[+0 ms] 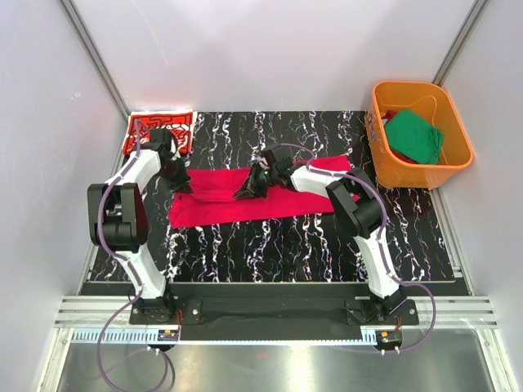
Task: Fold and stack the t-shirts
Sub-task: Fold the tshirt
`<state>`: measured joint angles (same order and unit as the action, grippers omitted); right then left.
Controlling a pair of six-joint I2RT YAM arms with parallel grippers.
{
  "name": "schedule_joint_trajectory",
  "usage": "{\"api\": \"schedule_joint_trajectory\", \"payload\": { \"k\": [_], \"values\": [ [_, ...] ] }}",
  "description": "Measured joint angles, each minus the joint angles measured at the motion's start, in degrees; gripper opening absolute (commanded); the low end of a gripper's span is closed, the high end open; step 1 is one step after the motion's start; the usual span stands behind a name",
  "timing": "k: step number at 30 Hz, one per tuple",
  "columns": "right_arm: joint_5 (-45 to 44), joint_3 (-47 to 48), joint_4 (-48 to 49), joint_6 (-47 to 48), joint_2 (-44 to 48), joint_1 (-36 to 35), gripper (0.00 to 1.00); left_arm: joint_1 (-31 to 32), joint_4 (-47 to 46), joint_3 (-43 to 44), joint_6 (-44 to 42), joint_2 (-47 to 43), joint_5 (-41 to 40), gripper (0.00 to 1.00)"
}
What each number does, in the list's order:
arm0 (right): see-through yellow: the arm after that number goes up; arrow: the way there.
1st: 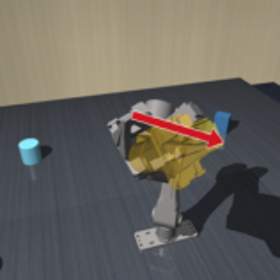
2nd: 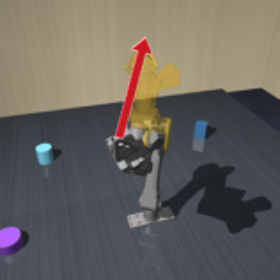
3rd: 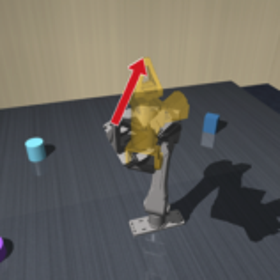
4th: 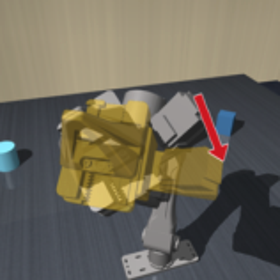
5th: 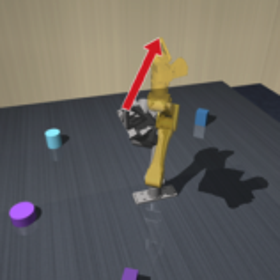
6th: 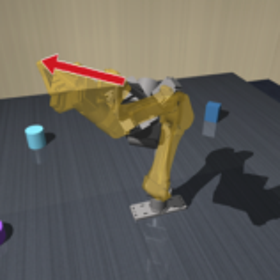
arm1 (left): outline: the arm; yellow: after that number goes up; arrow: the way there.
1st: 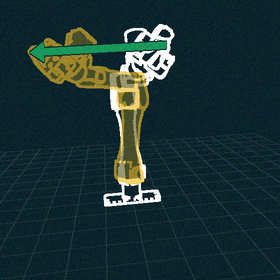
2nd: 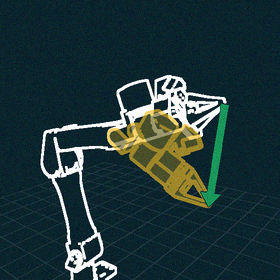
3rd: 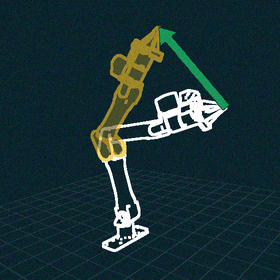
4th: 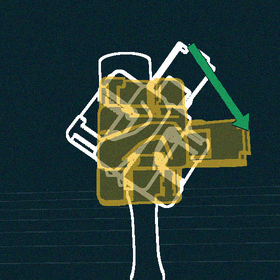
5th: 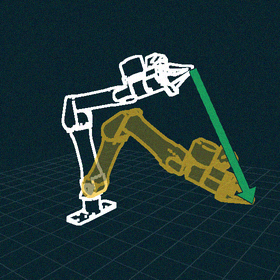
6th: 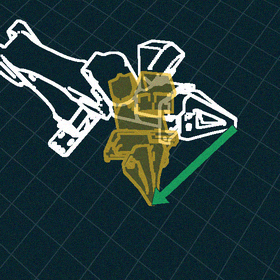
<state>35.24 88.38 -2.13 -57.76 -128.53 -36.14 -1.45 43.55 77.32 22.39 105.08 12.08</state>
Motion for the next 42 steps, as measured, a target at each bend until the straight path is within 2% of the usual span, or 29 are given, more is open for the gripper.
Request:
{"api": "schedule_joint_trajectory", "payload": {
  "k": [5, 8, 10, 11, 13, 15, 18, 23, 25, 27, 28, 31, 35, 38, 42],
  "values": [
    [0.31, 0.24, -1.03, 0.85, -0.02, 0.02, 0.0, 0.0, 2.03, -1.36, -0.13, -1.77, 0.26, 0.07],
    [0.52, 0.24, -1.14, 1.07, -0.02, 0.02, 0.0, 0.0, 2.45, -2.73, -0.2, -2.51, 0.26, 0.13],
    [0.81, 0.24, -1.18, 1.22, -0.02, 0.02, 0.0, 0.0, 3.15, -3.39, -0.39, -2.89, 0.28, 0.2],
    [0.92, 0.24, -1.18, 1.29, -0.02, 0.04, 0.0, 0.0, 3.43, -3.72, -0.5, -3.15, 0.24, 0.33],
    [1.01, 0.24, -1.29, 1.68, -0.02, 0.04, 0.09, 0.0, 4.2, -3.89, -0.66, -3.91, 0.09, 0.4],
    [1.07, 0.37, -2.47, 2.64, -0.02, 0.04, 0.21, 0.0, 4.55, -3.91, -0.63, -5.11, -0.74, 0.59],
    [0.72, 1.27, -5.92, 5.16, -0.02, 0.04, 0.28, 0.0, 4.87, -3.89, -0.35, -8.31, -3.19, 0.65],
    [-1.49, 3.89, -11.98, 11.3, -0.02, 0.04, 0.41, -0.02, 4.52, -2.54, -0.74, -11.91, -3.8, 0.69],
    [-1.64, 4.39, -13.03, 13.03, -0.02, 0.07, 0.42, 0.0, 4.0, -2.54, -1.07, -11.58, -3.15, 0.71],
    [-1.73, 5.03, -14.38, 14.49, -0.02, 0.07, 0.42, 0.0, 2.84, -3.15, -1.31, -10.73, -1.73, 0.66],
    [-1.81, 5.27, -14.78, 15.19, -0.02, 0.07, 0.41, 0.0, 1.99, -3.76, -1.36, -10.32, -0.7, 0.59],
    [-2.84, 6.05, -15.72, 16.87, -0.02, 0.07, 0.37, 0.0, -1.46, -7.15, -0.85, -9.84, 3.26, 0.55],
    [-3.13, 7.26, -15.91, 17.92, -0.02, 0.04, 0.22, 0.0, -4.81, -9.79, 0.94, -9.09, 8.31, 0.48],
    [-2.34, 9.49, -15.47, 17.51, -0.13, -0.04, 0.16, 0.0, -6.6, -9.99, 2.51, -7.34, 9.07, 0.46],
    [0.13, 11.17, -11.61, 15.12, -1.05, -0.28, 0.13, 0.0, -8.13, -11.45, 4.52, -4.92, 7.58, 0.47]
  ]
}}
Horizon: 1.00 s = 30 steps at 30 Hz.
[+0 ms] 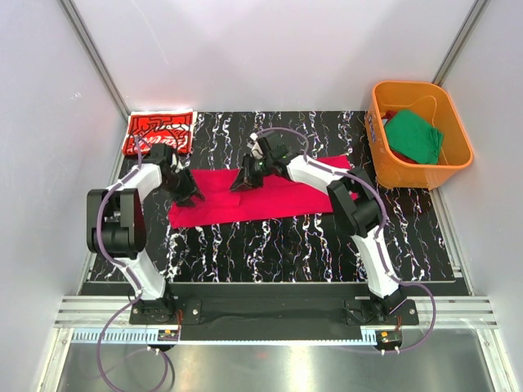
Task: Fold and stack the t-shirts
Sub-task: Fold the tshirt
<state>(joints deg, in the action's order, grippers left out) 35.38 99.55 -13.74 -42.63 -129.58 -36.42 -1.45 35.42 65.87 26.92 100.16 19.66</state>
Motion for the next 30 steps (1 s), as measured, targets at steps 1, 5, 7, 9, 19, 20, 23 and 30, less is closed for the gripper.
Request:
{"api": "schedule_joint_trajectory", "payload": {
  "k": [1, 5, 7, 9, 19, 20, 23, 30],
  "values": [
    [0.72, 0.46, 1.29, -0.85, -0.85, -0.11, 0.13, 0.0, -0.22, -0.72, 0.48, 0.57, -0.48, 0.47],
    [2.8, 1.73, 4.42, -2.8, -5.64, -0.39, 0.12, 0.0, -0.85, -2.78, 2.14, 2.27, -1.99, 0.48],
    [2.82, 1.73, 4.0, -2.62, -8.02, -0.37, 0.13, 0.0, -1.22, -2.78, 2.69, 2.23, -2.93, 0.5],
    [3.34, 1.7, 3.32, -2.19, -9.86, -0.17, 0.13, 0.15, -1.38, -2.82, 3.21, 1.9, -3.74, 0.54],
    [-0.55, 1.29, -3.1, 9.66, -5.7, 2.91, 0.53, 11.37, -0.83, -8.94, 5.09, -16.72, -21.68, 0.75],
    [-1.51, 1.31, -4.68, 11.43, -4.85, 3.52, 0.59, 13.77, -0.7, -9.14, 6.01, -19.32, -23.56, 0.8],
    [-6.01, 1.31, -9.92, 18.05, -1.49, 5.14, 0.74, 19.89, -0.48, -9.11, 9.9, -24.61, -27.26, 0.82],
    [-21.09, 1.36, -18.58, 37.66, 7.69, 6.08, 1.0, 25.88, 3.98, -3.76, 18.71, -18.49, -32.3, 0.84]
  ]
}}
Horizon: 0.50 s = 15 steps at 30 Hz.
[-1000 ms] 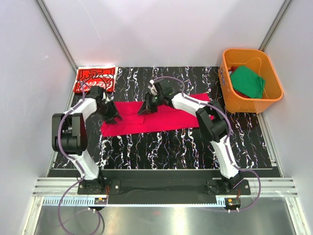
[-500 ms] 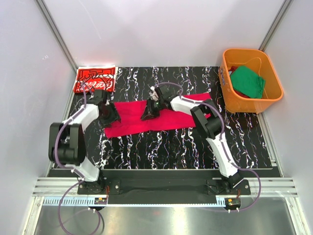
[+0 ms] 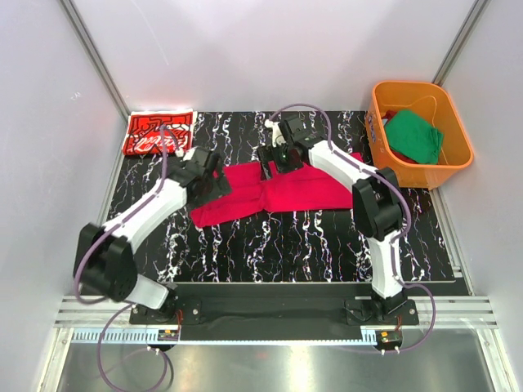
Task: Fold and stack the t-shirts
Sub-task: Fold the tshirt
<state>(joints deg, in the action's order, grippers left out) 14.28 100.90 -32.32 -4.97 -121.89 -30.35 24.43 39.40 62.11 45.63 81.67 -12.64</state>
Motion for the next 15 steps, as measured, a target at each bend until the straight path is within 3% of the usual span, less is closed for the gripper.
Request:
{"api": "schedule_joint_trajectory", "payload": {
  "k": [5, 6, 8, 15],
  "values": [
    [-5.7, -1.53, -0.33, 14.27, 2.99, 0.44, 1.0, 3.26, 1.22, 6.99, 5.03, 10.82, -0.61, 0.88],
    [-5.25, -1.55, -0.72, 16.55, 2.8, 0.83, 1.0, 3.74, 1.79, 8.0, 6.14, 12.74, -0.63, 0.88],
    [-2.67, -1.44, -2.03, 21.38, 2.03, 2.38, 1.0, 4.11, 2.97, 9.75, 8.15, 16.15, -0.79, 0.99],
    [3.13, 0.17, -5.42, 32.11, -3.04, 8.52, 1.0, 3.61, 6.25, 15.96, 13.55, 20.57, -1.4, 0.99]
  ]
}}
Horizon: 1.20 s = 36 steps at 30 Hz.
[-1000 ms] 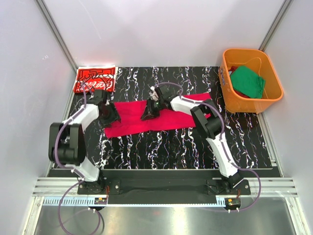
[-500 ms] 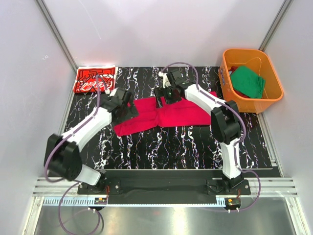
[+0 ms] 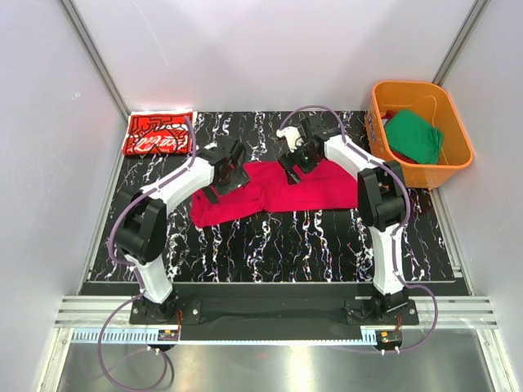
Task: Fold and stack the t-shirts
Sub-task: Fold the tshirt
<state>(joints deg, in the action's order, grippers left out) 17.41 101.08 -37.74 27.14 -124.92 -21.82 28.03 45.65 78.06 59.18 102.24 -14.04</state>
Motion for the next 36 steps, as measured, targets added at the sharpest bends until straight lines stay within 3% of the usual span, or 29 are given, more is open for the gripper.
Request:
{"api": "schedule_joint_trajectory", "payload": {
  "k": [10, 18, 25, 36],
  "values": [
    [2.51, 4.31, -1.09, -2.16, -6.03, 1.09, 1.0, -3.08, 0.22, 7.96, 0.7, 9.6, 0.07, 0.99],
    [-7.06, 0.5, 1.18, -10.95, -4.04, -1.73, 1.0, -6.1, 4.02, 16.72, -3.48, 20.35, 0.31, 0.99],
    [-16.61, -7.58, 0.11, -20.79, 1.18, -6.54, 1.0, -6.58, 8.72, 29.64, -13.99, 28.74, 0.85, 0.97],
    [-22.8, -20.35, 0.66, -47.65, 9.79, -16.5, 1.0, -6.4, 12.2, 49.72, -34.29, 40.26, 6.73, 0.94]
  ]
}}
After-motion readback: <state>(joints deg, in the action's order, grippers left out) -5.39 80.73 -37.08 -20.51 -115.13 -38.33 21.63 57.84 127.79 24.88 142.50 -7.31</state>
